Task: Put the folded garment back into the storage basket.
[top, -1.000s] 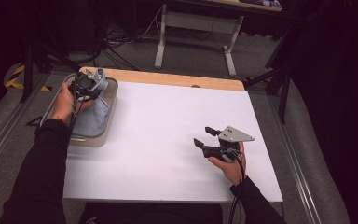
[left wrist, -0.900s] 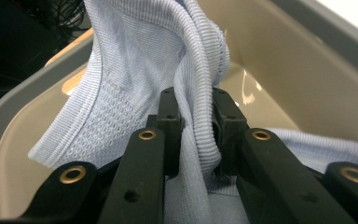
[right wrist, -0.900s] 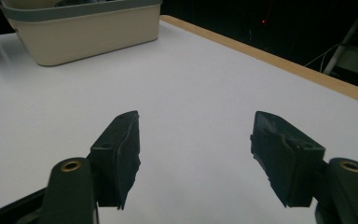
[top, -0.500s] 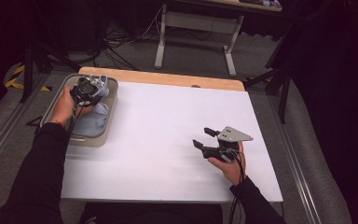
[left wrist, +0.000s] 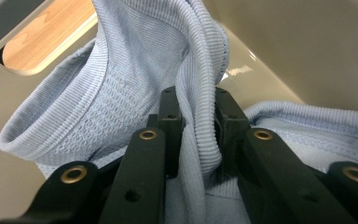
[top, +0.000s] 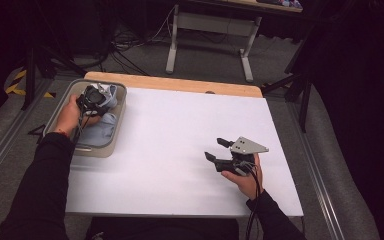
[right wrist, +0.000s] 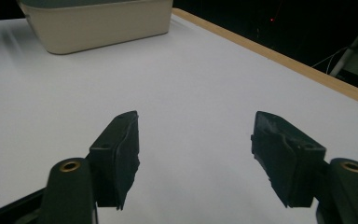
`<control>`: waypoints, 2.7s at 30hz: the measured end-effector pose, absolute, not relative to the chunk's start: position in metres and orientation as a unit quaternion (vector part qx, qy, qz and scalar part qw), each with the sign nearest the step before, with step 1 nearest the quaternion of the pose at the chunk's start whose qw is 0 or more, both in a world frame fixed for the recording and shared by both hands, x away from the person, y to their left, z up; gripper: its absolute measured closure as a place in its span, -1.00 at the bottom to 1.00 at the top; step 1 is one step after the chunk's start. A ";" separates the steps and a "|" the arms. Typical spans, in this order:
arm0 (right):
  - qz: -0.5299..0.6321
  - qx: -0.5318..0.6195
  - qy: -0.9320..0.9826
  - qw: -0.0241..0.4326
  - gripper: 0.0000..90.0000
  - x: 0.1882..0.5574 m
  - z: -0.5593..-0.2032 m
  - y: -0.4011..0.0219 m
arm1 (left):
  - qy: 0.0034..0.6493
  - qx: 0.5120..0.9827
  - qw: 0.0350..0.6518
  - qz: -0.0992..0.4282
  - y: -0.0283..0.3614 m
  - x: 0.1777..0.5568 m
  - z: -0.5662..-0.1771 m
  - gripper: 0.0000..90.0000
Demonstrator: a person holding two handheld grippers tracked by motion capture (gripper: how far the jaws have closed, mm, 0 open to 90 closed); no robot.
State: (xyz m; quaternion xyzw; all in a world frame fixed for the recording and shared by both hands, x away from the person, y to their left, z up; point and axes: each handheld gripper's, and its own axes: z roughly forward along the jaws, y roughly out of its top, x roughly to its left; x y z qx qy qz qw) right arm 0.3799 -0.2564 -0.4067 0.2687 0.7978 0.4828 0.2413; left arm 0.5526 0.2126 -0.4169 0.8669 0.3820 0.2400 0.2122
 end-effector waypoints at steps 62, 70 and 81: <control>0.480 0.269 0.794 0.261 -0.30 0.378 -0.404 -0.257 | 0.360 0.764 0.439 0.308 0.235 0.476 -0.370 -0.76; 0.480 0.269 0.792 0.266 -0.33 0.378 -0.404 -0.257 | 0.353 0.753 0.459 0.312 0.228 0.465 -0.372 -0.78; 0.474 0.267 0.789 0.285 -0.39 0.377 -0.403 -0.257 | 0.327 0.751 0.479 0.315 0.212 0.451 -0.373 -0.79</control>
